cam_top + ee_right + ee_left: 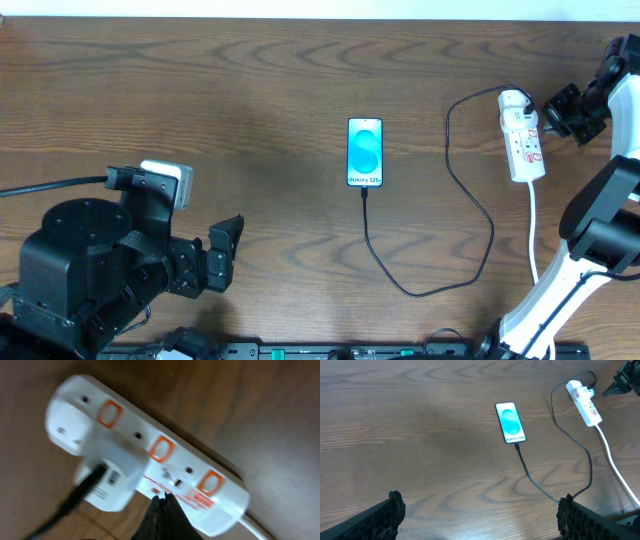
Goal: Plug charger to phone and switch on socket
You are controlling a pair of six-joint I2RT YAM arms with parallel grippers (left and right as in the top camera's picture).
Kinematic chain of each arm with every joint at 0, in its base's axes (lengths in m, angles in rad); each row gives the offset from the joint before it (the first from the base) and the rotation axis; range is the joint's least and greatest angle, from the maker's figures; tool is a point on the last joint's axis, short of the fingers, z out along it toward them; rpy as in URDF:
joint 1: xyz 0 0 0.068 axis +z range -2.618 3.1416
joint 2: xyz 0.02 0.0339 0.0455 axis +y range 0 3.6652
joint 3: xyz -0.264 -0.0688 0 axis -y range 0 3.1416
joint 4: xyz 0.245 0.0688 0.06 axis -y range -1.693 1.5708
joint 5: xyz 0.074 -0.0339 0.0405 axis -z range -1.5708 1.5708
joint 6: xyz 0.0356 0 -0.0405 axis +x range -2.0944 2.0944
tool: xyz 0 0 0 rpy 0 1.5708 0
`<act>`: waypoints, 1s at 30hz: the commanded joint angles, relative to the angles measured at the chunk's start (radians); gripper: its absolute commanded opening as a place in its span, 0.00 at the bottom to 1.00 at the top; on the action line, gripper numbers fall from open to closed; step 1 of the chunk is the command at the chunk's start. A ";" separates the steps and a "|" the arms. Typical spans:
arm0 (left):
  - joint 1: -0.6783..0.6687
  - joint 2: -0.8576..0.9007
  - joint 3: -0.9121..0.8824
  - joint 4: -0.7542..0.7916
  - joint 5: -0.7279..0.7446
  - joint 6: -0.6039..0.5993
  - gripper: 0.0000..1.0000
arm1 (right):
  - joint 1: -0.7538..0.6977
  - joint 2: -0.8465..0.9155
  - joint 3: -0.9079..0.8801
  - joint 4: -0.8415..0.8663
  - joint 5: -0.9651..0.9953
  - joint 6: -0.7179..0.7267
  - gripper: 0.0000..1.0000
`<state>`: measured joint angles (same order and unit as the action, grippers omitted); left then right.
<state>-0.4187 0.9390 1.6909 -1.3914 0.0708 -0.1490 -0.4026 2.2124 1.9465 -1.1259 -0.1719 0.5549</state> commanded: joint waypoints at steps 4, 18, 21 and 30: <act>0.004 0.001 -0.003 -0.004 -0.016 0.011 0.98 | 0.000 -0.001 0.025 0.024 -0.020 0.051 0.01; 0.004 0.001 -0.003 -0.004 -0.016 0.011 0.98 | 0.009 0.076 0.021 0.043 -0.003 0.069 0.01; 0.004 0.001 -0.003 -0.004 -0.016 0.011 0.98 | 0.011 0.097 0.021 0.059 -0.033 0.069 0.01; 0.004 0.001 -0.003 -0.004 -0.016 0.011 0.98 | 0.012 0.107 0.021 0.090 -0.048 0.069 0.01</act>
<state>-0.4187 0.9390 1.6909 -1.3914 0.0704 -0.1490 -0.3985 2.3199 1.9495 -1.0416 -0.1947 0.6170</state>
